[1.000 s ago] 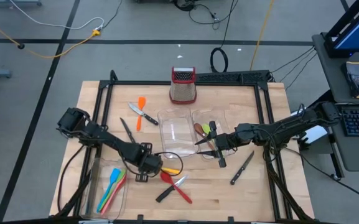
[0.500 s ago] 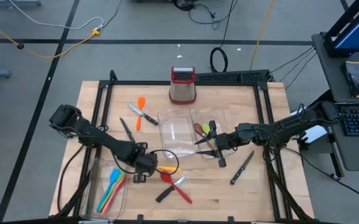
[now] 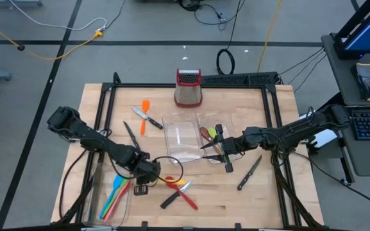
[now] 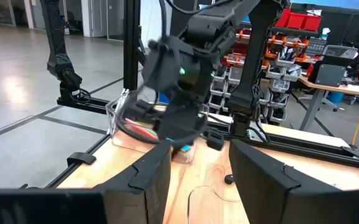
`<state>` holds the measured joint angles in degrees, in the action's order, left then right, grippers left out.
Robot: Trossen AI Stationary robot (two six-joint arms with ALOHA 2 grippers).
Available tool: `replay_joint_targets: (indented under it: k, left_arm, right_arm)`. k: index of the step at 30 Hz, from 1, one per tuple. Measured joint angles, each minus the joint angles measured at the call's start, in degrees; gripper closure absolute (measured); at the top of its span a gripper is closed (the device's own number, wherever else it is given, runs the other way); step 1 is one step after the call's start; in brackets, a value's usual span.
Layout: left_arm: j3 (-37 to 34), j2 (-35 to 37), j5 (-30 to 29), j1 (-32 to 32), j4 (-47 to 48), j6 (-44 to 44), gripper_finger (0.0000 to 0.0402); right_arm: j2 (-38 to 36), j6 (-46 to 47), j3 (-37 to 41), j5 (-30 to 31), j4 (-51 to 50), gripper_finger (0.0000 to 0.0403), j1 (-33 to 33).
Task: Pick & Place Kitchen Items
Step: Put the yellow spatula into the left transparent bin
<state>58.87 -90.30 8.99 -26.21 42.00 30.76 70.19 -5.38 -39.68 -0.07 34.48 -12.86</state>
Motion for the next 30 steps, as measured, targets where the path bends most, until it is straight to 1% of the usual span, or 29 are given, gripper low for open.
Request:
replay_joint_targets:
  k: [3,6,8,11,14,16,22,26,30]
  left_arm:
    - [2.6,0.0,1.9,-1.1,0.4,2.5,0.0352]
    - [6.2,0.0,2.6,-2.6,0.9,5.2,0.0352]
    - [8.9,0.0,2.6,-3.7,1.7,6.5,0.0352]
    - [12.8,0.0,2.5,-4.9,2.5,8.6,0.0352]
    - [17.6,0.0,-1.3,-5.9,7.0,11.1,0.0352]
    - [20.6,0.0,-6.2,-6.7,10.7,11.9,0.0352]
    - [25.5,0.1,-18.0,-8.8,21.8,11.8,0.0352]
    - [25.8,0.1,-21.1,-9.2,29.7,11.8,0.0352]
    - [25.8,-0.2,-22.6,-8.9,36.5,10.9,0.0352]
  right_arm:
    - [0.0,0.0,0.0,-0.2,-0.2,0.0248,0.0]
    - [0.4,-1.4,0.0,-3.2,-0.2,0.0248,-0.2]
    - [0.8,-3.7,0.0,-4.4,0.0,0.0248,-1.4]
    - [1.9,-8.6,0.0,-3.5,0.8,0.0248,-4.0]
    - [2.7,-12.6,0.0,0.0,2.4,0.0248,-7.3]
    - [3.0,-14.3,0.0,1.7,3.8,0.0248,-9.0]
    - [3.1,-14.1,0.0,1.7,5.3,0.0248,-11.8]
    - [3.1,-11.5,-0.2,1.8,5.8,0.0248,-12.1]
    - [5.9,-10.3,-2.7,1.7,5.2,0.0248,-11.5]
